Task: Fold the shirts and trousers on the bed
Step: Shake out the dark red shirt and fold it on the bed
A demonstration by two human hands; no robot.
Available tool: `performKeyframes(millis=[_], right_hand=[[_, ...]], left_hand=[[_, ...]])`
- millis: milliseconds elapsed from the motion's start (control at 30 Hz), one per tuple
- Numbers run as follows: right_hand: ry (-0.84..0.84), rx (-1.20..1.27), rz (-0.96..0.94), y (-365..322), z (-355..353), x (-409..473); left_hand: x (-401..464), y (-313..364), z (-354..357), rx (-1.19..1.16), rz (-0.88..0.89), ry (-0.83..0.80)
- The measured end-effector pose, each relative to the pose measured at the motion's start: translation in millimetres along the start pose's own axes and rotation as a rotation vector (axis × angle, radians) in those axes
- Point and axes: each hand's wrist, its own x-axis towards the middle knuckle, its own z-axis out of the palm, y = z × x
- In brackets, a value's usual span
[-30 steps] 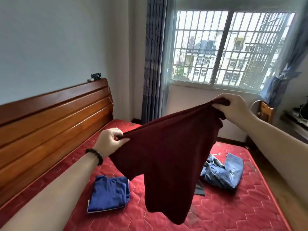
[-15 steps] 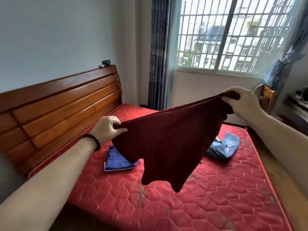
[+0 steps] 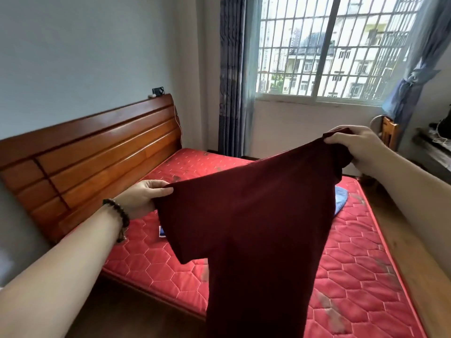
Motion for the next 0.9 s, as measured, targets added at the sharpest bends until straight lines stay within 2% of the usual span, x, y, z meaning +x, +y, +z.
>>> performKeyframes(millis=[200, 467, 633, 900], right_hand=[[-0.039, -0.074, 0.162, 61, 0, 16], [-0.085, -0.236, 0.271, 214, 41, 59], [-0.121, -0.294, 0.333, 318, 86, 114], [-0.136, -0.409, 0.442, 464, 157, 240]], left_hand=[[36, -43, 21, -0.005, -0.121, 0.080], [127, -153, 8, 0.043, -0.249, 0.227], [215, -228, -17, 0.055, -0.345, 0.292], [377, -314, -70, 0.210, -0.464, 0.309]])
